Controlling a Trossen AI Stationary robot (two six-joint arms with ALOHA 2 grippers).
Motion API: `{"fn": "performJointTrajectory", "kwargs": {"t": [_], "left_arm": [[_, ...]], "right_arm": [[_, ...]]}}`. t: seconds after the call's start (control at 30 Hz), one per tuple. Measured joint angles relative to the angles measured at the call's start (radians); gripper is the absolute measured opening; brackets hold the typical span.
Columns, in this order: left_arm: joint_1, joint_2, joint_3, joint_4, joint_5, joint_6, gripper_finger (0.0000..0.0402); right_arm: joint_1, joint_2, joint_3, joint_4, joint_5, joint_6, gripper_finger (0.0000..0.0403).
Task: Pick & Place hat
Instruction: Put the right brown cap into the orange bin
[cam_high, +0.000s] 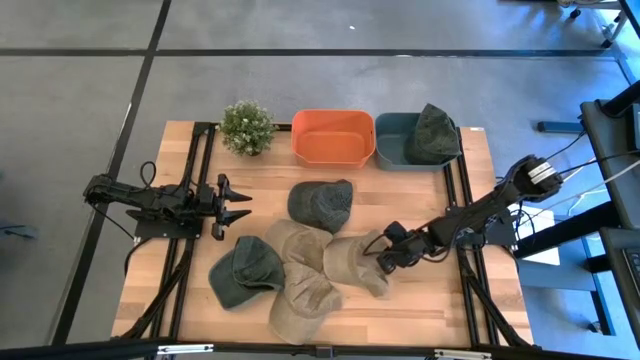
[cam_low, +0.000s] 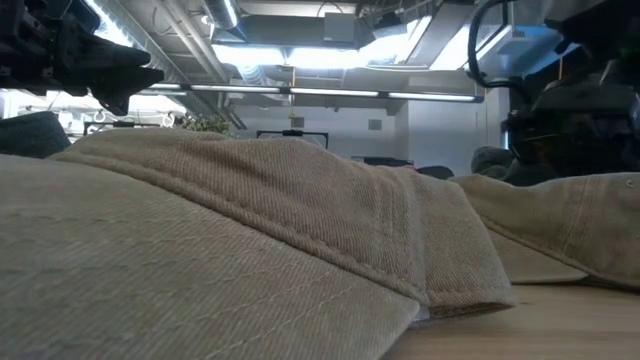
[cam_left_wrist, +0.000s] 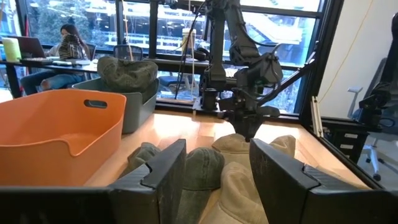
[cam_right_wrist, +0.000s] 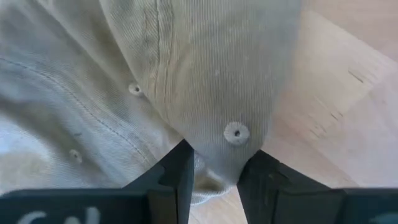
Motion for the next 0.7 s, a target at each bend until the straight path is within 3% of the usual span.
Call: {"fn": "performJointTrajectory", "kwargs": {"t": [0.2,0.4,0.7], "left_arm": [[0.0,0.0,0.0,0.0,0.0,-0.001,0.0173],[0.0,0.0,0.0,0.0,-0.001,0.005,0.0173],[0.0,0.0,0.0,0.0,-0.001,0.006,0.0173]], "right_arm": [[-0.001,-0.004,0.06,-0.136,-0.018,-0.007,0.0083],[0.0,-0.014,0.121,-0.221,-0.015,-0.13,0.0012],[-0.052,-0.034,0.381,-0.623,0.008,-0.316,0.0007]]}}
